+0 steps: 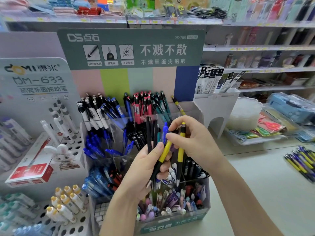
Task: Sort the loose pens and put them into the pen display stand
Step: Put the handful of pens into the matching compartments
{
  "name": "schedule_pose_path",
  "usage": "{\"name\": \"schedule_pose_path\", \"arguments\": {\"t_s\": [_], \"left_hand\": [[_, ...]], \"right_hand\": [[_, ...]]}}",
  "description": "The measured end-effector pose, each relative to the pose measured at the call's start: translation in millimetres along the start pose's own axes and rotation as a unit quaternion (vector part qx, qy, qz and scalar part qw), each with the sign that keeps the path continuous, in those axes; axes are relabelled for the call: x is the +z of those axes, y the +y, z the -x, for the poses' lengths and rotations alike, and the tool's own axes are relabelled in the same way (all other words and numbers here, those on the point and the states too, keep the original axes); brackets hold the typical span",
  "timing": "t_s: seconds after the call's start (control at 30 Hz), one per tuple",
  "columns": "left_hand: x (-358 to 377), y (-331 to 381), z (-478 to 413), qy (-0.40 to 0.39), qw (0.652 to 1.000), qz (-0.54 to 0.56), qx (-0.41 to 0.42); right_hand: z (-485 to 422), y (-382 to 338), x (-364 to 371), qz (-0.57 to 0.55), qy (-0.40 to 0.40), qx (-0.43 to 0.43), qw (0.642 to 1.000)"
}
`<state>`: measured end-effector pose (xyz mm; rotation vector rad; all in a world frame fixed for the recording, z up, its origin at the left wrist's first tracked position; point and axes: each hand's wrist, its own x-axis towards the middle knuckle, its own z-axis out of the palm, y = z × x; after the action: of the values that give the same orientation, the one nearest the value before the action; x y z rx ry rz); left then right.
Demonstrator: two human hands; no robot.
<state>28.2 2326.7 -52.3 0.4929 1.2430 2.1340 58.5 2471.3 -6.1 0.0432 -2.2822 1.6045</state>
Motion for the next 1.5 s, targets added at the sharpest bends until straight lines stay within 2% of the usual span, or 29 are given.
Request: {"name": "schedule_pose_path", "arguments": {"t_s": [0.13,0.23,0.3,0.37,0.43,0.57,0.63,0.73,0.8,0.93,1.03,1.13,1.2,1.27,1.33,1.37,1.4,1.47,1.5], "left_hand": [[3.2,1.0,-3.9,0.013,0.998,-0.050,0.042],[7.6,2.8,-7.1,0.048,0.994,-0.087,0.040],[9.4,3.2,-9.5,0.058,0.994,-0.086,0.029],[10.1,3.5,-12.3,0.063,0.996,-0.056,0.026],[9.9,3.6,-15.4,0.074,0.997,-0.018,0.027],[12.3,4.1,-20.2,0.075,0.996,-0.034,0.023],[14.7,5.1,-22.3,0.071,0.996,-0.042,0.022],[17.1,6.6,-24.3,0.064,0.998,-0.018,0.022],[17.9,7.0,-24.7,0.060,0.998,-0.010,0.022],[20.2,8.0,-23.5,0.060,0.998,-0.015,0.032],[20.3,9.6,-22.8,0.058,0.997,-0.031,0.033],[20.0,11.4,-22.1,0.055,0.997,-0.051,0.030],[19.3,11.2,-22.4,0.057,0.996,-0.055,0.030],[18.8,10.7,-22.5,0.042,0.998,-0.026,0.033],[18.4,11.8,-22.3,0.018,0.999,0.009,0.035],[18.0,12.4,-22.4,0.009,0.999,0.018,0.034],[18.2,13.1,-22.5,0.001,0.999,0.025,0.033],[18.6,13.7,-22.6,-0.015,0.999,0.032,0.031],[18.5,13.6,-22.8,-0.020,0.999,0.033,0.029]], "right_hand": [[0.0,2.6,-3.2,-0.108,0.026,0.072,0.991],[-1.7,6.1,-8.9,-0.115,-0.016,0.089,0.989],[-6.9,5.5,-17.2,-0.121,-0.017,0.093,0.988],[-17.3,0.6,-31.7,-0.138,0.043,0.079,0.986],[-30.3,-5.1,-47.9,-0.127,0.135,0.028,0.982],[-55.6,-10.5,-59.6,0.005,0.265,-0.088,0.960],[-67.7,-7.8,-54.6,0.103,0.278,-0.130,0.946],[-81.7,-3.7,-46.5,0.221,0.265,-0.171,0.923],[-89.3,-2.0,-42.6,0.271,0.239,-0.161,0.918],[-105.2,7.9,-35.7,0.391,0.107,-0.028,0.914],[-111.8,12.2,-32.5,0.453,0.059,0.009,0.889],[-115.7,10.5,-32.1,0.424,0.021,0.031,0.905],[-113.1,9.5,-33.4,0.385,0.025,0.043,0.922],[-104.2,7.8,-35.2,0.361,0.084,0.007,0.929],[-89.2,0.3,-33.5,0.330,0.149,-0.077,0.929],[-81.4,-5.7,-31.3,0.300,0.150,-0.105,0.936],[-74.2,-12.5,-29.5,0.265,0.117,-0.107,0.951],[-63.3,-21.9,-26.4,0.200,-0.023,-0.050,0.978],[-59.0,-24.6,-25.8,0.173,-0.095,-0.015,0.980]]}}
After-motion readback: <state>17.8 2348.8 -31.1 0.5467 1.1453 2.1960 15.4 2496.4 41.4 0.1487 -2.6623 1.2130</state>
